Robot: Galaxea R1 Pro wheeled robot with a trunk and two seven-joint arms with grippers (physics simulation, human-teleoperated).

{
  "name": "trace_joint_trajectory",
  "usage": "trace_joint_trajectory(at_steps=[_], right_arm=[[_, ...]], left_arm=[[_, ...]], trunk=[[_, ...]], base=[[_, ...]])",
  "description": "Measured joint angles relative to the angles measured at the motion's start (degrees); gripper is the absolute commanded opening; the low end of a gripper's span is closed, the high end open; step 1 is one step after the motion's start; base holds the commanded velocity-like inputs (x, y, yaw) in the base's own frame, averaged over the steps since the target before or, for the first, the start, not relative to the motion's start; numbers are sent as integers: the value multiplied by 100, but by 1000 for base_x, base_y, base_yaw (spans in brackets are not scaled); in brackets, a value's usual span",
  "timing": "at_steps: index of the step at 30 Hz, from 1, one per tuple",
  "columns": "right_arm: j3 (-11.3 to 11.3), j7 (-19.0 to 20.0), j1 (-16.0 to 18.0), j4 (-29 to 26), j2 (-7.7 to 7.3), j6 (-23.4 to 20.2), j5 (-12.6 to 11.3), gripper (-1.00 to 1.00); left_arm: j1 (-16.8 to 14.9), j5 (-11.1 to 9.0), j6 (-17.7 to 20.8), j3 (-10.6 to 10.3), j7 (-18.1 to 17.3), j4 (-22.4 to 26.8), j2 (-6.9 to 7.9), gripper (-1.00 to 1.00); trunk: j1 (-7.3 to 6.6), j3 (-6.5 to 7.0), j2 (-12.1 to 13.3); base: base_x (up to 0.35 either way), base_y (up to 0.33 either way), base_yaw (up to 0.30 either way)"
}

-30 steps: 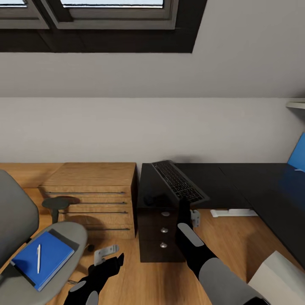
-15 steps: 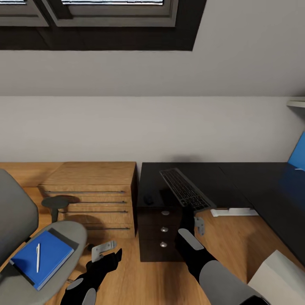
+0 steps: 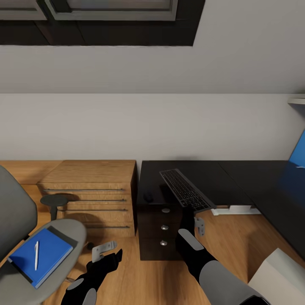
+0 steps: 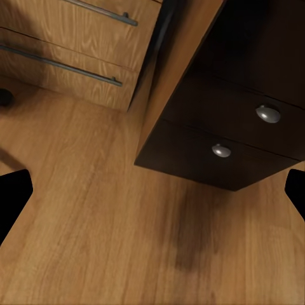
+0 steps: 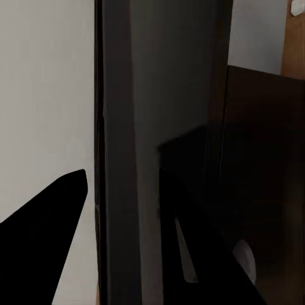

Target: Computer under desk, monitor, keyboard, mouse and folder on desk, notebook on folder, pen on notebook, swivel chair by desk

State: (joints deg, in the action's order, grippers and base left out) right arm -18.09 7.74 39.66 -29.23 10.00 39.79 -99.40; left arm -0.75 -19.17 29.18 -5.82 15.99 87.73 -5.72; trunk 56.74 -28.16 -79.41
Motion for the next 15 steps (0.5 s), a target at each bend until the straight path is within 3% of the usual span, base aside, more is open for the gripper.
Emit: trace_joint_trajectory(at_steps=[15], right_arm=[[0,1,0,-1,0,0,8,-100]], left_arm=[[0,-7,0,-15,5,-34,0,100]], trunk=[[286,-234,-523]], base=[[0,0,0]])
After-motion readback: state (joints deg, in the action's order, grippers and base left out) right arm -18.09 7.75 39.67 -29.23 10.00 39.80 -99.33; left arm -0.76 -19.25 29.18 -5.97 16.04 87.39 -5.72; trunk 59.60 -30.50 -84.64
